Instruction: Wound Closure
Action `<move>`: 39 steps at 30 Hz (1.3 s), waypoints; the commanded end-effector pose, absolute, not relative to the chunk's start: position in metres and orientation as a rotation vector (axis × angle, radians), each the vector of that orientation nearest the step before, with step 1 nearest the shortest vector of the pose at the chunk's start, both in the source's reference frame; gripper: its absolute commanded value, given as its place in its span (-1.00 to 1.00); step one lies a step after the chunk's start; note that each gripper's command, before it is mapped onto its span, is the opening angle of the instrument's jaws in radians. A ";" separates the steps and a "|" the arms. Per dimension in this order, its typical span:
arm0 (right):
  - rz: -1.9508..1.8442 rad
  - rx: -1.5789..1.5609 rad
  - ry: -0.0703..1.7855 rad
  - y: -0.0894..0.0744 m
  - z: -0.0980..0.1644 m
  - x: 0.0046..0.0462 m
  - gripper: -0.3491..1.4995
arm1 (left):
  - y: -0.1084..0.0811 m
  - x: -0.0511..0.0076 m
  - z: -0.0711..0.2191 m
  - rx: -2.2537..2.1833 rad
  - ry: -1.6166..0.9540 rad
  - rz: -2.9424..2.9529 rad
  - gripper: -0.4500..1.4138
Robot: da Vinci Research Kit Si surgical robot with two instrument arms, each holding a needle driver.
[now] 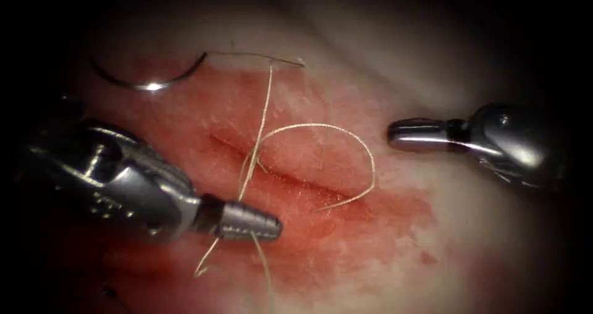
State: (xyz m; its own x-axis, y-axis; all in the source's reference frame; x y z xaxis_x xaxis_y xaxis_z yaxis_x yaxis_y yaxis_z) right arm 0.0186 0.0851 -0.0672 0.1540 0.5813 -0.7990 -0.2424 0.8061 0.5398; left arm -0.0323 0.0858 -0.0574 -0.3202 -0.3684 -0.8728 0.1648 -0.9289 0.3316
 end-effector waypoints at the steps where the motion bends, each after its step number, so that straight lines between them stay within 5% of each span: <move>1: 0.603 0.304 1.291 0.085 -0.066 0.0203 -1.00 | 0.086 -0.0328 -0.057 1.595 -0.258 -2.298 -0.89; 39: 0.619 0.370 1.363 0.082 -0.069 0.0293 -1.00 | 0.083 -0.0366 -0.052 1.631 -0.227 -2.323 -0.89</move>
